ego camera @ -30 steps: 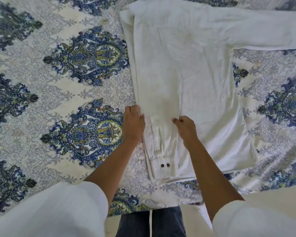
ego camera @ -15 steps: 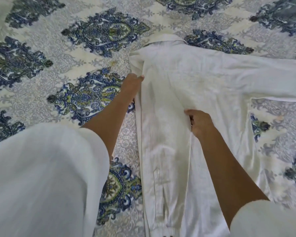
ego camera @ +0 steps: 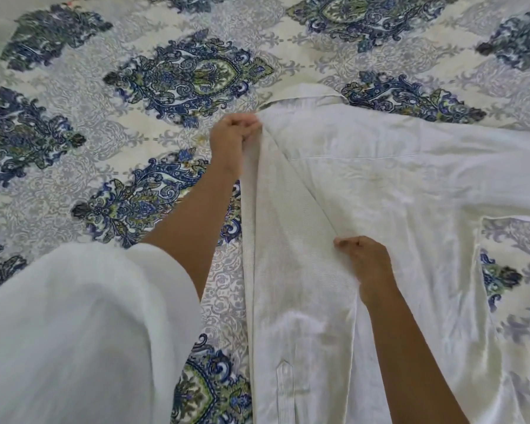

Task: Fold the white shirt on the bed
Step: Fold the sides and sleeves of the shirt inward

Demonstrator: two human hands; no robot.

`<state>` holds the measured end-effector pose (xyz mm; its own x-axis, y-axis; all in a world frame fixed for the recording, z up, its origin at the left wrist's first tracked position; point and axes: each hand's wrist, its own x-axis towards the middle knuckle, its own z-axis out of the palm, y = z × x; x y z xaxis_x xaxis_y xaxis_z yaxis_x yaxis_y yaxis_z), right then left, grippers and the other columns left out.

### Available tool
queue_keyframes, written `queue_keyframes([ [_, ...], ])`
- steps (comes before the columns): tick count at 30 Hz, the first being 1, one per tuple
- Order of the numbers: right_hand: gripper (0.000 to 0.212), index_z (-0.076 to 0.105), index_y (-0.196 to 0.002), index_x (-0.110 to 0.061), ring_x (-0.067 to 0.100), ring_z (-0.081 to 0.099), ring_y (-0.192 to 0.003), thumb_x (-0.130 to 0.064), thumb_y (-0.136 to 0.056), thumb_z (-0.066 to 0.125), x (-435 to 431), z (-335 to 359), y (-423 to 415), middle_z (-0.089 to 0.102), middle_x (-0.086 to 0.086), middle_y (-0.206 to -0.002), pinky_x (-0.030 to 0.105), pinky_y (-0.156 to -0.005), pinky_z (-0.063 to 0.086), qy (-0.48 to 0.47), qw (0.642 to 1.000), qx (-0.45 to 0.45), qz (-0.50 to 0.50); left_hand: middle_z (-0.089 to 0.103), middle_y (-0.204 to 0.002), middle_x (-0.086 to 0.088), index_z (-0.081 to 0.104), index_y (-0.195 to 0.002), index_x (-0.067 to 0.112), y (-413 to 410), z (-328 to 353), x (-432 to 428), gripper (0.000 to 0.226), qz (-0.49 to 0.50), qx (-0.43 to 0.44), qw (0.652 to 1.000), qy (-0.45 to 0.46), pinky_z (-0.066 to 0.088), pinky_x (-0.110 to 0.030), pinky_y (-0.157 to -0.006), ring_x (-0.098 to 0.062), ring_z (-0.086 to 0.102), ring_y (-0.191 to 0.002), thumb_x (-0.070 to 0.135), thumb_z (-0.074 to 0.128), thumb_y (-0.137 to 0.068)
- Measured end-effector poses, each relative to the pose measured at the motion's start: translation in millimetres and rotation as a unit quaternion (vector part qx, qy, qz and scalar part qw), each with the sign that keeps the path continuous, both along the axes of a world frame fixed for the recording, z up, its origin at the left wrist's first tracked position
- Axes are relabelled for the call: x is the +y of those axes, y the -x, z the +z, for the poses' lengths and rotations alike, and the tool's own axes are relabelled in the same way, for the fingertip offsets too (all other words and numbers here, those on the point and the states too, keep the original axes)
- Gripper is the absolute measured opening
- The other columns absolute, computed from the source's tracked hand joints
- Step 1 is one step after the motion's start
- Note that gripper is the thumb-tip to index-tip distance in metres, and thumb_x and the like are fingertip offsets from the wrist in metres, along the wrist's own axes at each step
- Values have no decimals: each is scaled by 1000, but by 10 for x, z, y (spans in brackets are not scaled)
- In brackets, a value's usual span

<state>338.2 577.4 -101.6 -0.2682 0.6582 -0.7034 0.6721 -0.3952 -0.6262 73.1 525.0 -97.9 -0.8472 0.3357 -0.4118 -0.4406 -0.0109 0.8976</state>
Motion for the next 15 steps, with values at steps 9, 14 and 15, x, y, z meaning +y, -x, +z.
queue_keyframes([
  [9, 28, 58, -116, -13, 23, 57, -105, -26, -92, 53, 175, -64, 1454, 63, 6, -114, 28, -82, 42, -244, 945, 75, 204, 56, -108, -9, 47, -128, 5, 284, -258, -139, 41, -165, 89, 953, 239, 52, -33, -80, -21, 56, -97, 8, 57, -89],
  [14, 29, 57, -118, -14, 25, 53, -110, -23, -91, 51, 191, -129, 1690, 60, 6, -116, 43, -92, 47, -283, 925, 50, 250, 54, -95, -8, 54, -95, 6, 331, -221, 1, 12, -82, 176, 904, 382, 38, -32, -67, -24, 51, -91, 12, 46, -91],
  [15, 28, 59, -117, -14, 25, 53, -109, -21, -91, 50, 180, -94, 1609, 60, 7, -116, 42, -92, 46, -293, 930, 54, 213, 53, -101, -9, 53, -99, 5, 255, -210, -7, 17, -38, 232, 886, 400, 36, -30, -71, -23, 49, -94, 18, 47, -91],
])
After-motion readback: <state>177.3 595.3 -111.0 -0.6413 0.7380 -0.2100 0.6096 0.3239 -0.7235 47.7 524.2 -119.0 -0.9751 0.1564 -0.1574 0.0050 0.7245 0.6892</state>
